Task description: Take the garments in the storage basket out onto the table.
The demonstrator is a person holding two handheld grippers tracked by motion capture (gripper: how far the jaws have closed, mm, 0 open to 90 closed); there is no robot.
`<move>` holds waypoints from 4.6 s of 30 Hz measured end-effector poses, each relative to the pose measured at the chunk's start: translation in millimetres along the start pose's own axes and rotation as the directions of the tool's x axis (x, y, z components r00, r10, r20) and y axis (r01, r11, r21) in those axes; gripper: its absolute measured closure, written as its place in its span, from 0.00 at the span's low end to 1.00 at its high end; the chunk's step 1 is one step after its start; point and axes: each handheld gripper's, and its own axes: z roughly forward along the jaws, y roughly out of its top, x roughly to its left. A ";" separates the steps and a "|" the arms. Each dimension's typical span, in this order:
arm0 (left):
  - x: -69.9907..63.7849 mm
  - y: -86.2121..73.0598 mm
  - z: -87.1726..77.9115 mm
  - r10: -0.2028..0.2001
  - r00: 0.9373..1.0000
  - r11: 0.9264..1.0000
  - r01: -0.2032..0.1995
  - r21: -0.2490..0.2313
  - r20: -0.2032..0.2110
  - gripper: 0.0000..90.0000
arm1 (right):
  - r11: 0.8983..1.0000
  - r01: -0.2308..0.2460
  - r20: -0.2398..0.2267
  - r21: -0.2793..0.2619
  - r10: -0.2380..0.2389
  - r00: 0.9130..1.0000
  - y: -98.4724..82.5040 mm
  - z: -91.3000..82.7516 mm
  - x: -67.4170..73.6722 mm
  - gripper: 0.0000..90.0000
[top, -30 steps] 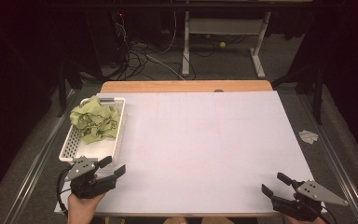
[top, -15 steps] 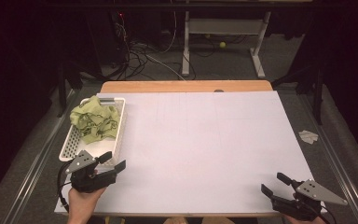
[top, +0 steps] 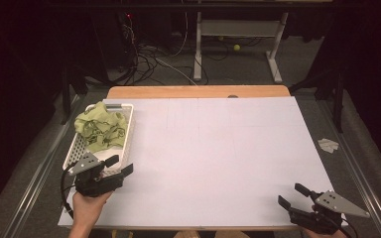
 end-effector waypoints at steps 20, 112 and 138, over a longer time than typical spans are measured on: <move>27.1 24.1 9.2 -0.021 1.000 0.996 0.022 0.081 -0.013 0.33 | 1.000 0.000 -0.004 0.006 0.000 1.000 0.2 1.0 -0.1 0.29; 162.1 88.0 91.3 -0.163 0.939 0.842 0.292 0.454 -0.301 0.18 | 1.000 -0.011 -0.019 0.015 0.011 1.000 -0.1 1.7 -2.6 0.28; 150.5 79.1 108.5 -0.018 0.895 0.809 0.275 0.520 -0.445 0.57 | 1.000 0.001 -0.024 0.023 0.000 1.000 0.2 2.5 -1.3 0.29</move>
